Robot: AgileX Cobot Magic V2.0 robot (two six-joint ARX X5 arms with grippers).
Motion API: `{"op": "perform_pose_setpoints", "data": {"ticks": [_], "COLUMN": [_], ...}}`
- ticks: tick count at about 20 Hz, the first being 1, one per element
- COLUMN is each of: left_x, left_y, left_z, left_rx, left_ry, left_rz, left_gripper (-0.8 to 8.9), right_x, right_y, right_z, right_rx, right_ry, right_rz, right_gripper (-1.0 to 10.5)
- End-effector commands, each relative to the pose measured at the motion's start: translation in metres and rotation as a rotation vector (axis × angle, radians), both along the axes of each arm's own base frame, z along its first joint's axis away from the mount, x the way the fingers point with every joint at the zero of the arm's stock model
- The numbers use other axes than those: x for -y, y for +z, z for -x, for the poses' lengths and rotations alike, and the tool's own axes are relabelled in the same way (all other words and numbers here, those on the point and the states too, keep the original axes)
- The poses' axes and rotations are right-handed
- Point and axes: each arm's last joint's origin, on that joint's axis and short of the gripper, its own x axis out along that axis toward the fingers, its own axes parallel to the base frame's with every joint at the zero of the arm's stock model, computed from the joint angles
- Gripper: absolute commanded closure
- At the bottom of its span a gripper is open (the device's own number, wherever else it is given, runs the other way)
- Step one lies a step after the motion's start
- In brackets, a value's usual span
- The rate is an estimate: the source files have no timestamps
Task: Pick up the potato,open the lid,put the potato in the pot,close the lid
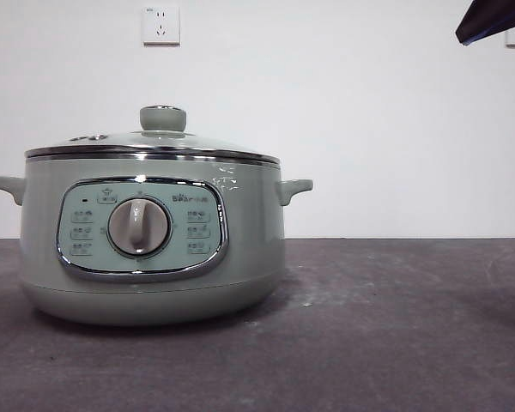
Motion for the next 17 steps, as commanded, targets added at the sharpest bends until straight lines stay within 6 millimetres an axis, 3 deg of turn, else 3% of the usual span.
{"op": "perform_pose_setpoints", "data": {"ticks": [1, 4, 7, 12, 17], "left_x": [-0.001, -0.002, -0.003, -0.004, -0.004], "left_y": [-0.031, -0.065, -0.087, -0.103, -0.104], "left_z": [-0.008, -0.015, -0.018, -0.02, -0.02], "left_rx": [-0.002, -0.008, -0.015, -0.069, -0.08], "left_ry": [0.015, 0.034, 0.044, 0.058, 0.057], "left_rz": [-0.013, -0.022, -0.022, -0.025, -0.021], "left_gripper": [8.17, 8.17, 8.17, 8.17, 8.17], "right_x": [0.0, 0.0, 0.0, 0.0, 0.0], "right_y": [-0.001, -0.001, -0.001, -0.001, -0.001], "right_z": [0.0, 0.0, 0.0, 0.0, 0.0], "right_rx": [-0.002, -0.002, -0.002, -0.002, -0.002], "right_ry": [-0.005, -0.005, -0.005, -0.005, -0.005], "right_rz": [-0.009, -0.008, -0.009, -0.008, -0.008], "right_gripper": [9.6, 9.6, 9.6, 9.6, 9.6]}}
